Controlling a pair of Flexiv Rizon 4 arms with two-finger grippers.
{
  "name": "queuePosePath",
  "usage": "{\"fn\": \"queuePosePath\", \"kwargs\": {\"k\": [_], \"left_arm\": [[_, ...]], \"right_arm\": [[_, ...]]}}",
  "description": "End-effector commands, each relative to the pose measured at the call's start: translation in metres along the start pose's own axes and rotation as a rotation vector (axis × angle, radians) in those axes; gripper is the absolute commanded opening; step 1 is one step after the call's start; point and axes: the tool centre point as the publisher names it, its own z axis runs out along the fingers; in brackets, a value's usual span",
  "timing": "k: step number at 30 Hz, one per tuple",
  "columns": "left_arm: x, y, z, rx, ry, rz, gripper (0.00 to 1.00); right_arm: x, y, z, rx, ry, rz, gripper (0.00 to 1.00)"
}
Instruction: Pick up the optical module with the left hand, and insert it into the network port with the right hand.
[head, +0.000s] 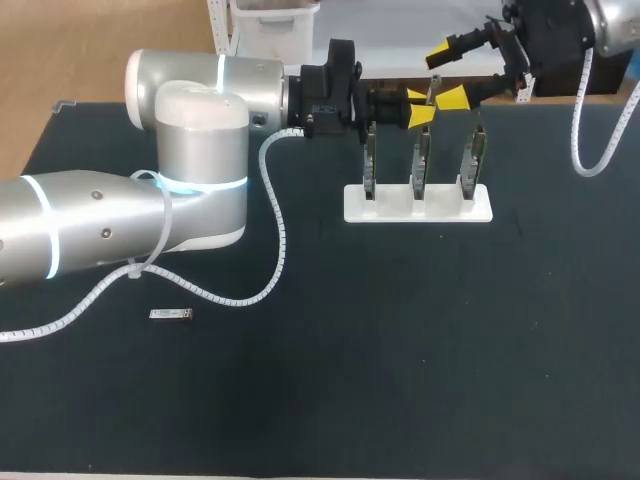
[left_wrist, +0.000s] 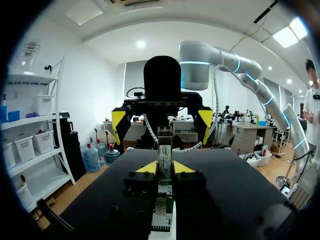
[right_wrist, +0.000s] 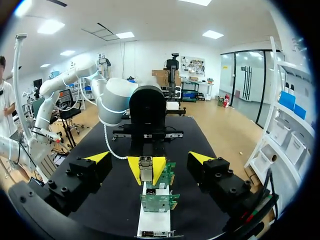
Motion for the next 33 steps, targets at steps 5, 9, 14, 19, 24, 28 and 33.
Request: {"fn": "queuePosePath", "kwargs": {"k": [5,9,14,19,24,28,33], "left_arm": [[-0.0002,0.0001,-0.0004,0.000,0.002,0.000,0.00],[-0.0002,0.0001,-0.0004,0.000,0.002,0.000,0.00],[-0.0002,0.0001,-0.0004,0.000,0.002,0.000,0.00],[-0.0002,0.0001,-0.0004,0.000,0.002,0.000,0.00],[-0.0002,0.0001,-0.0004,0.000,0.002,0.000,0.00],[-0.0002,0.0001,-0.0004,0.000,0.002,0.000,0.00],[-0.0002,0.0001,-0.0004,0.000,0.002,0.000,0.00]], "right_arm": [[-0.0003,0.0017,0.0003,0.013,0.008,0.000,1.00],[-0.0005,0.0009,0.0000,0.014,0.008,0.000,1.00],[-0.0006,0.0000,0.0002,0.011,0.007,0.000,1.00],[-0.0007,-0.0006,0.0002,0.011,0.007,-0.001,0.39],[-0.0005,-0.0012,-0.0001,0.012,0.007,-0.003,0.00],[-0.0005,-0.0017,-0.0002,0.013,0.009,-0.003,0.00],[-0.0003,-0.0020,-0.0002,0.011,0.010,-0.004,0.00]]}}
